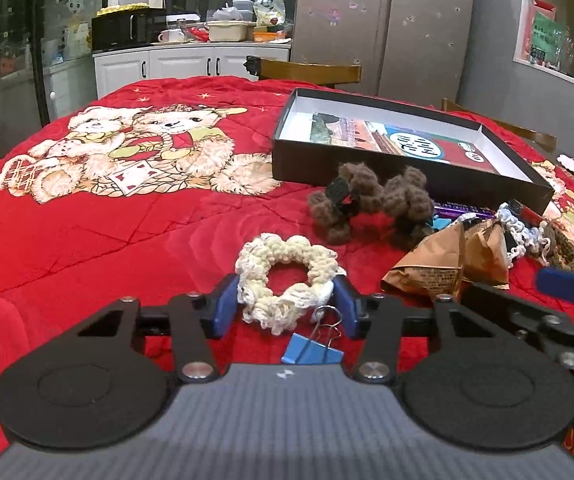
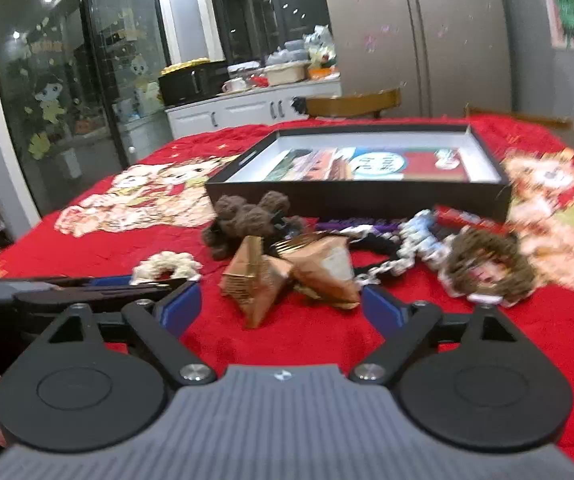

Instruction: Organize objects

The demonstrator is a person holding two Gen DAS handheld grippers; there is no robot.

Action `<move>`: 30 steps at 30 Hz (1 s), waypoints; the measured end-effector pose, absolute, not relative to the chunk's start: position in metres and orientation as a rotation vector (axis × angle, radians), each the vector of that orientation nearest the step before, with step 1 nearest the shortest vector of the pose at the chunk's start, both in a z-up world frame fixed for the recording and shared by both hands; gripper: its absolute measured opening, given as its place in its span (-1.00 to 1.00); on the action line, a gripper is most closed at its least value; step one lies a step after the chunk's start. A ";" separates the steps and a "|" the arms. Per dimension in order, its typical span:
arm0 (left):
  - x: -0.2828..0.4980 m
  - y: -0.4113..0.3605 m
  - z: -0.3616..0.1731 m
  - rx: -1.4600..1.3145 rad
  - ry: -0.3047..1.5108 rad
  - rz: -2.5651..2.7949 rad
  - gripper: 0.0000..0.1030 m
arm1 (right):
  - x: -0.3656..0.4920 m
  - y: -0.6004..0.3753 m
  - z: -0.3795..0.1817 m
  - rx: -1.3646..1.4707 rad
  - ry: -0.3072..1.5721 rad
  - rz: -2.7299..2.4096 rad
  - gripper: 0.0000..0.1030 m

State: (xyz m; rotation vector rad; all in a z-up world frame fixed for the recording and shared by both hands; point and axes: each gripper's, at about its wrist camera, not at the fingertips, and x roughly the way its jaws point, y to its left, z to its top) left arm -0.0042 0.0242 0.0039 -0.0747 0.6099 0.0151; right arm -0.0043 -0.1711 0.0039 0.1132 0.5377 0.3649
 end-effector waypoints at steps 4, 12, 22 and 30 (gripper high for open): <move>-0.004 0.030 0.003 -0.111 0.607 0.003 0.08 | 0.002 -0.173 0.002 0.188 0.570 0.410 0.61; -0.002 0.035 0.002 -0.146 0.605 0.004 0.08 | 0.015 -0.167 -0.001 0.258 0.614 0.444 0.47; 0.007 0.033 0.002 -0.124 0.613 0.029 0.08 | 0.038 -0.169 -0.009 0.353 0.645 0.398 0.39; 0.012 0.020 0.001 -0.028 0.627 0.049 0.08 | 0.042 -0.158 -0.010 0.303 0.635 0.362 0.41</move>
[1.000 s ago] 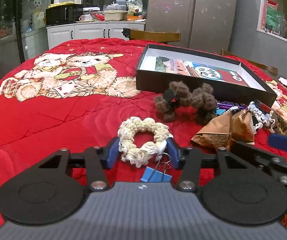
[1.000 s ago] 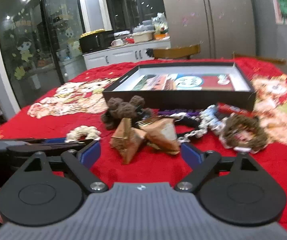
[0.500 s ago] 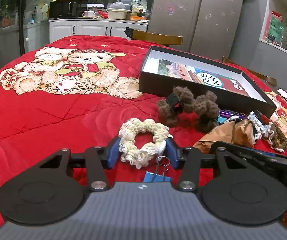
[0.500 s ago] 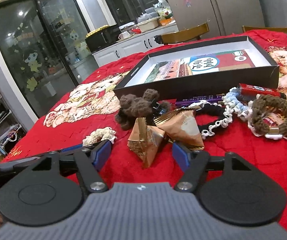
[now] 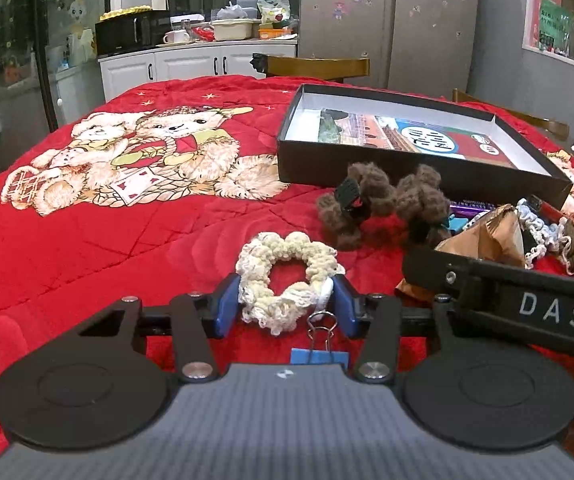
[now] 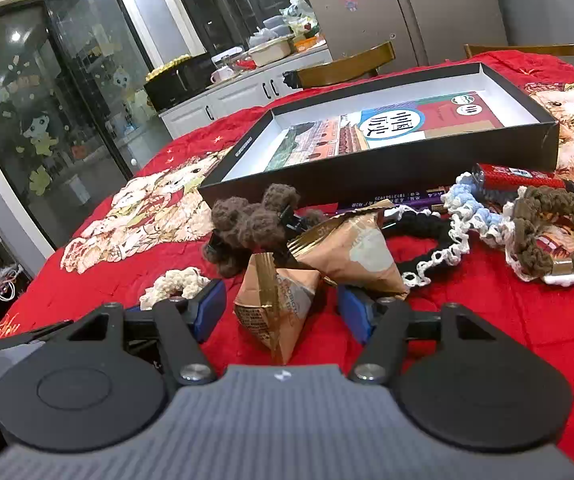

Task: Organize objects
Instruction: 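Grasp the brown paper packet with the right tool while the left tool grasps the white scrunchie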

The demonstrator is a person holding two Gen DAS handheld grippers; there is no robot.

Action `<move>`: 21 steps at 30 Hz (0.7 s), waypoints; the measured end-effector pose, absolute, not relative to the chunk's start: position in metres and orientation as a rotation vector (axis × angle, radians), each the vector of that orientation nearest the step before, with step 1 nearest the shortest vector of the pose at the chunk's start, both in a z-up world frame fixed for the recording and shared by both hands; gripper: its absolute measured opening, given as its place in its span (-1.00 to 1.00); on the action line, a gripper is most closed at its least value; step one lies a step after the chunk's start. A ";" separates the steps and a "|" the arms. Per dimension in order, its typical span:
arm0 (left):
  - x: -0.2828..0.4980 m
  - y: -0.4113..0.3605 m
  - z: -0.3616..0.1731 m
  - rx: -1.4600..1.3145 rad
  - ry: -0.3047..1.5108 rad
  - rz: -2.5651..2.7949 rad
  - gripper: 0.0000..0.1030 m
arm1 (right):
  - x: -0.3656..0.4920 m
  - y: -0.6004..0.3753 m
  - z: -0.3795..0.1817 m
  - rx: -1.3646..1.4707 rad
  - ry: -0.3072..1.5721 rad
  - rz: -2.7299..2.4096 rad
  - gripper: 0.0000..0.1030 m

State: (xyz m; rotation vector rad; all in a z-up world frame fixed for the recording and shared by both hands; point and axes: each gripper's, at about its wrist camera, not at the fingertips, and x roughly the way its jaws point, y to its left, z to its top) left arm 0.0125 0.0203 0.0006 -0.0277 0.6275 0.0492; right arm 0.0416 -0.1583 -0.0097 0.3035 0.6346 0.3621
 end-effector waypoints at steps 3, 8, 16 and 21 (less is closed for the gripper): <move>0.012 0.020 0.001 -0.028 0.625 0.046 0.07 | 0.041 -0.158 -0.009 0.302 0.633 0.361 0.20; 0.011 0.021 0.002 -0.038 0.621 0.045 0.03 | 0.038 -0.162 -0.009 0.317 0.618 0.385 -0.05; 0.009 0.028 0.003 -0.093 0.607 0.057 -0.28 | 0.034 -0.157 -0.005 0.276 0.600 0.384 -0.10; 0.009 0.029 0.003 -0.091 0.603 0.061 -0.43 | 0.028 -0.155 -0.003 0.249 0.567 0.381 -0.11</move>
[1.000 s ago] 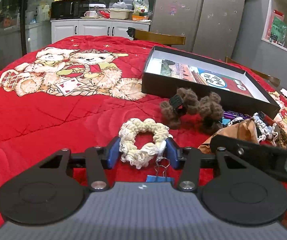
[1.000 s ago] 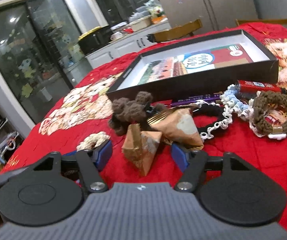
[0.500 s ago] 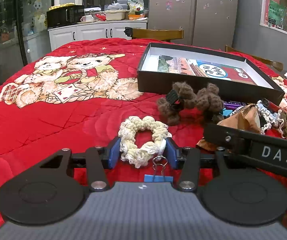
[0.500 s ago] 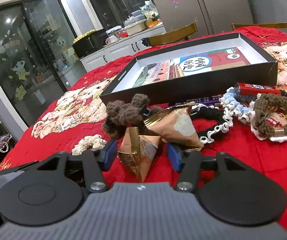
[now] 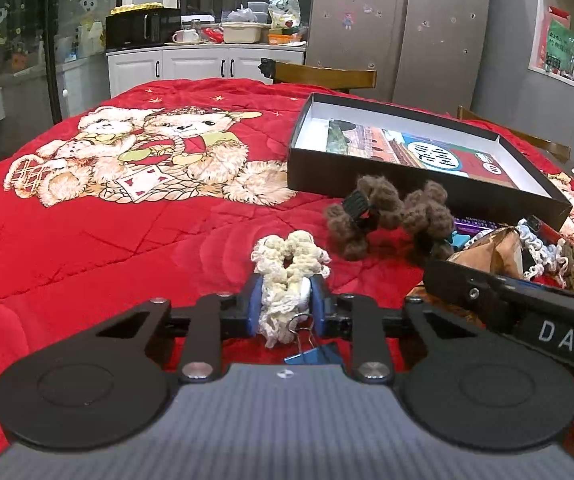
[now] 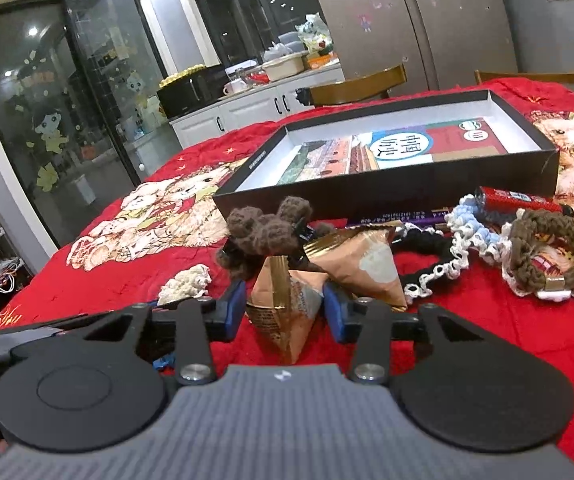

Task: Organize objects
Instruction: 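Grasp the brown paper packet with the right tool while the left tool grasps the white scrunchie, then lift both held items and carry them toward the black box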

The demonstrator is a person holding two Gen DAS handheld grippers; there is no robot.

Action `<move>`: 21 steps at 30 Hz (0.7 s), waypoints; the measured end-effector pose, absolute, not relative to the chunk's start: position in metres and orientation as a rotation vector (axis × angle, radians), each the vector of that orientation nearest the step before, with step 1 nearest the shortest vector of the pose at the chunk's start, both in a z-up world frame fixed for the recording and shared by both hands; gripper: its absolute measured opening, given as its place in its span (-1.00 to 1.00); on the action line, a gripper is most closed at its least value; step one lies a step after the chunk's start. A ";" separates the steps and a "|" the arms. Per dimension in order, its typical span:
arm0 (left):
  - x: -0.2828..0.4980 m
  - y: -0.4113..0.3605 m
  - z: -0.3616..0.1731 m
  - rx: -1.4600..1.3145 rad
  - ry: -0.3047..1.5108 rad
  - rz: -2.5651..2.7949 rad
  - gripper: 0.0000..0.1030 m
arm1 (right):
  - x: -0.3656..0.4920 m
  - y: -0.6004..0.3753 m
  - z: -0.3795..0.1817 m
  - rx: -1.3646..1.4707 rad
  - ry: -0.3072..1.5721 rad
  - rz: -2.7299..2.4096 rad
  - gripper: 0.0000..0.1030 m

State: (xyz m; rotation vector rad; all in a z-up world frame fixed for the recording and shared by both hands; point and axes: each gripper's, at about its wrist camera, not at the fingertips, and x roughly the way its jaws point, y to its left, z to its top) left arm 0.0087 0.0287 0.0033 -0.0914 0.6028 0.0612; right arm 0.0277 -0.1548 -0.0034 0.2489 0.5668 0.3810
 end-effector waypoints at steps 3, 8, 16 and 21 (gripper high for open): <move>0.009 0.030 0.003 -0.103 0.601 0.056 -0.45 | 0.027 -0.158 -0.003 0.266 0.556 0.384 -0.11; 0.008 0.035 0.003 -0.139 0.596 0.039 -0.45 | 0.028 -0.160 -0.003 0.285 0.555 0.380 -0.11; 0.006 0.036 0.004 -0.144 0.587 0.046 -0.53 | 0.025 -0.159 -0.003 0.272 0.544 0.383 -0.11; 0.004 0.035 0.005 -0.142 0.573 0.051 -0.54 | 0.022 -0.161 -0.002 0.279 0.524 0.407 -0.11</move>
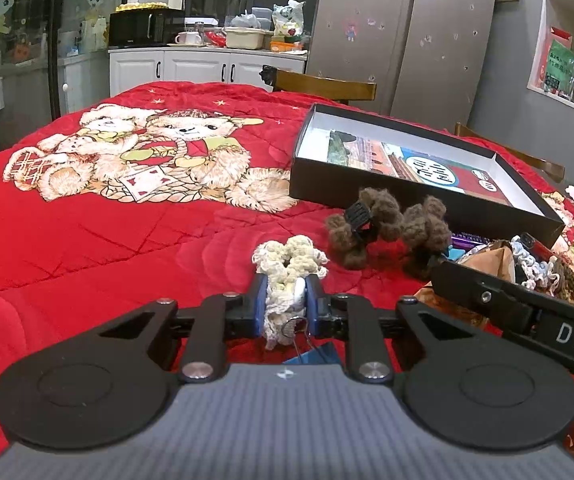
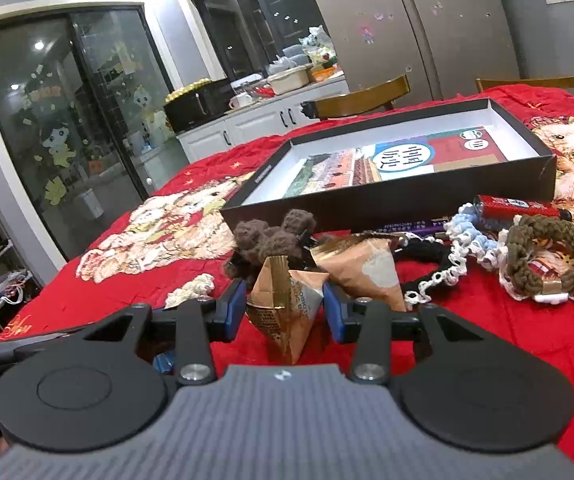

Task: Organize objects
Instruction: 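Lift both held items and carry them toward the black box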

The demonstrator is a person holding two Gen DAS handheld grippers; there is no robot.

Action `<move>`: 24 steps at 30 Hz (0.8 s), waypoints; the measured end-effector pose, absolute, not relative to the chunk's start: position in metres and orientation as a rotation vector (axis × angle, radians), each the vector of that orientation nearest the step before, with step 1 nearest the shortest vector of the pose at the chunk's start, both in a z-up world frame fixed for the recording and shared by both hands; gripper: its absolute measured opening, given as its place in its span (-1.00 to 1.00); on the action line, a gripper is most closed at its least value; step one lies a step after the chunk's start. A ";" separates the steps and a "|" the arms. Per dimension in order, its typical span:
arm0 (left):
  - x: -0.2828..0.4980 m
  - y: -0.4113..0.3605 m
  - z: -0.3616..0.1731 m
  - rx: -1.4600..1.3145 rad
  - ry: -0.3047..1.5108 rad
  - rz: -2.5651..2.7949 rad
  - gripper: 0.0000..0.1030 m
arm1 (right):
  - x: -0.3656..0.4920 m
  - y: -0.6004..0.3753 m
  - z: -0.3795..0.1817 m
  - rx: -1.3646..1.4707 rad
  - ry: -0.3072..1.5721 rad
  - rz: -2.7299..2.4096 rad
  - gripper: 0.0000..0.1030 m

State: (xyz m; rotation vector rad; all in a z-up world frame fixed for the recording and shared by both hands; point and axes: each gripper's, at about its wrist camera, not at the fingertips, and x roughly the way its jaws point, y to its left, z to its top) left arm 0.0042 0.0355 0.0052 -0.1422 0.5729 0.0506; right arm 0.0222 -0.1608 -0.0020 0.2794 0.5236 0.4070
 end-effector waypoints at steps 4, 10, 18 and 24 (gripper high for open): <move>0.004 0.035 0.006 -0.139 0.572 0.049 -0.54 | 0.019 -0.162 -0.001 0.281 0.502 0.441 -0.11; 0.003 0.033 0.007 -0.123 0.556 0.057 -0.54 | 0.014 -0.163 0.002 0.288 0.472 0.465 -0.11; -0.001 0.030 0.014 -0.075 0.522 0.075 -0.54 | 0.013 -0.165 0.007 0.304 0.455 0.459 -0.11; -0.003 0.030 0.026 -0.061 0.511 0.075 -0.54 | 0.013 -0.168 0.014 0.319 0.463 0.437 -0.11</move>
